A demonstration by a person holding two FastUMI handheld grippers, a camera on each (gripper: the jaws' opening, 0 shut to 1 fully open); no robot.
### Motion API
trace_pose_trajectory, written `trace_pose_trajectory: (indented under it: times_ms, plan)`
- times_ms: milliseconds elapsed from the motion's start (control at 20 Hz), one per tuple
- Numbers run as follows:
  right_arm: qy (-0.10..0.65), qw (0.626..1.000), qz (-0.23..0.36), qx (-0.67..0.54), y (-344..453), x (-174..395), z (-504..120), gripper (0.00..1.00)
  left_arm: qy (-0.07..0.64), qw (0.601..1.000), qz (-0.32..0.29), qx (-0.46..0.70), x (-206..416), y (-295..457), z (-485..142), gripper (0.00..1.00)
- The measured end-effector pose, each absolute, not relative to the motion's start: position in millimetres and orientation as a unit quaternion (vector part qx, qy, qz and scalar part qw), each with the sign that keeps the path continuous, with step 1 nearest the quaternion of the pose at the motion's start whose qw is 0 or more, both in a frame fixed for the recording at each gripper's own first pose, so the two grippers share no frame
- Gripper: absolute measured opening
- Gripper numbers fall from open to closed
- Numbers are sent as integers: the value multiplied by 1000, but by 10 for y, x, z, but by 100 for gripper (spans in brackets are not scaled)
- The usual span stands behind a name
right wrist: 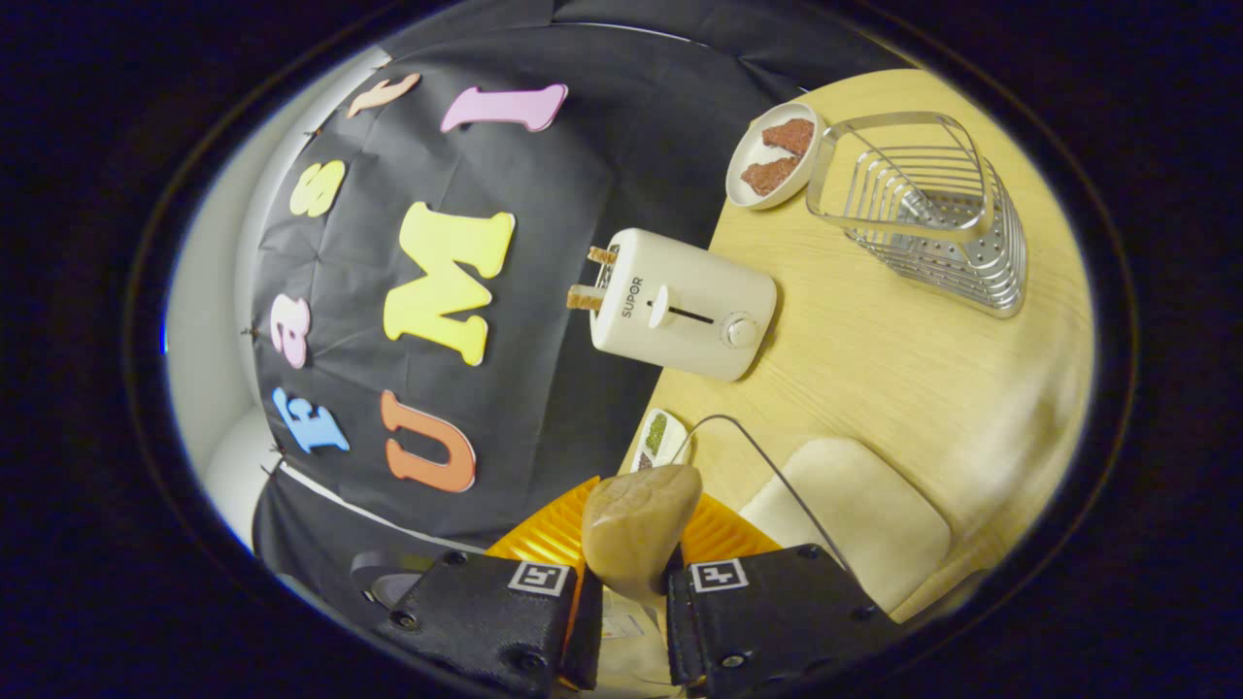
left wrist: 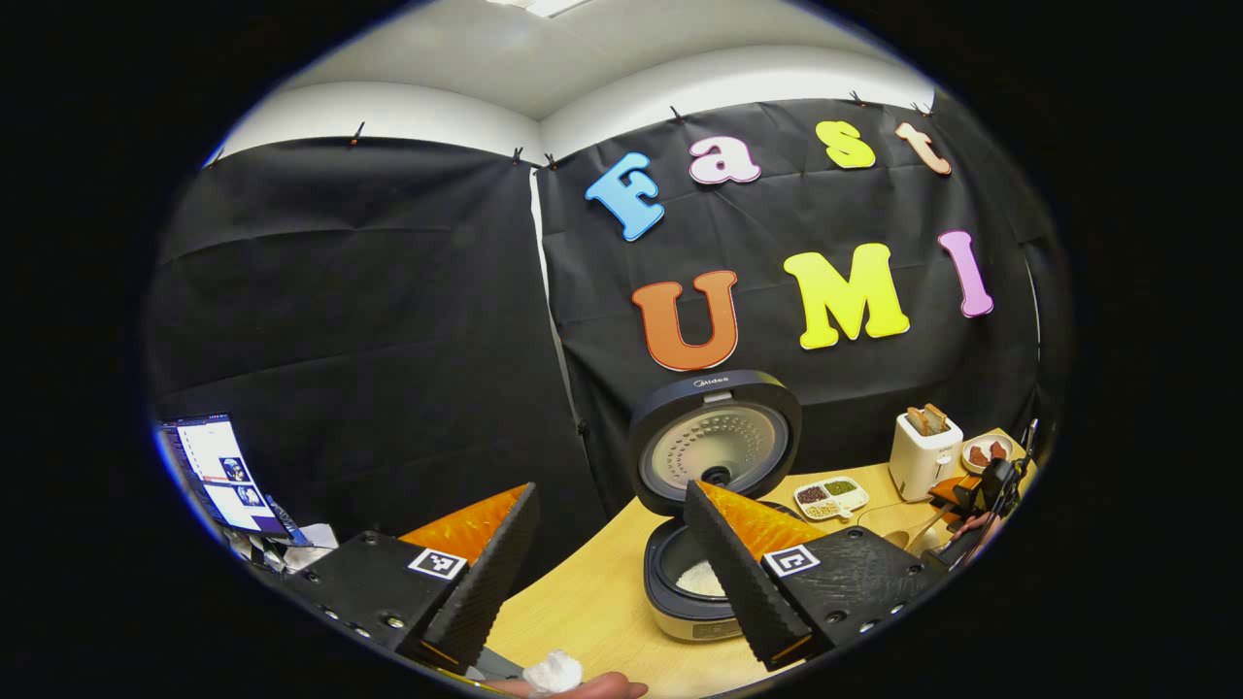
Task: Close the left gripper, press the button to open the rice cooker; take a wooden spoon from the chopstick holder with the right hand, scoop a spoonful of rice and pour it into the rice cooker, then put the wooden spoon back into the chopstick holder.
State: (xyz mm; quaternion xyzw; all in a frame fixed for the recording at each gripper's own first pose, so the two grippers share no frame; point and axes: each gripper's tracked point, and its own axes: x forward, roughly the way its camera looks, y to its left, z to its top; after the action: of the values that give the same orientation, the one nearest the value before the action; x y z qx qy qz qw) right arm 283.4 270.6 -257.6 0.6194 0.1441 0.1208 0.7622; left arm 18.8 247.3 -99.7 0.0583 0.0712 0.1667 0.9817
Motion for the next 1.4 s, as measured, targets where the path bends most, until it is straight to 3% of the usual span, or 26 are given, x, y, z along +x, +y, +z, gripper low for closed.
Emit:
trace_pose_trajectory:
  times_ms: [350, 500, 750, 1100, 1400]
  plan:
    - [118, 725, 121, 668, 2491, 2873, -2401, 32, 76, 982, 164, 55, 187, 2468, -1010, 95]
    - [115, 747, 131, 642, 2492, 2836, -2207, 32, 73, 982, 164, 52, 199, 2461, -995, 95]
    - [95, 752, 158, 632, 2581, 2768, -1526, 32, 74, 982, 168, 47, 168, 2515, -1031, 95]
    - [93, 764, 228, 596, 3426, 2385, -598, 32, 76, 979, 185, 35, 21, 2695, -1101, 95]
    - [128, 765, 266, 573, 4403, 2210, -636, 32, 81, 974, 207, 31, -139, 2890, -1167, 95]
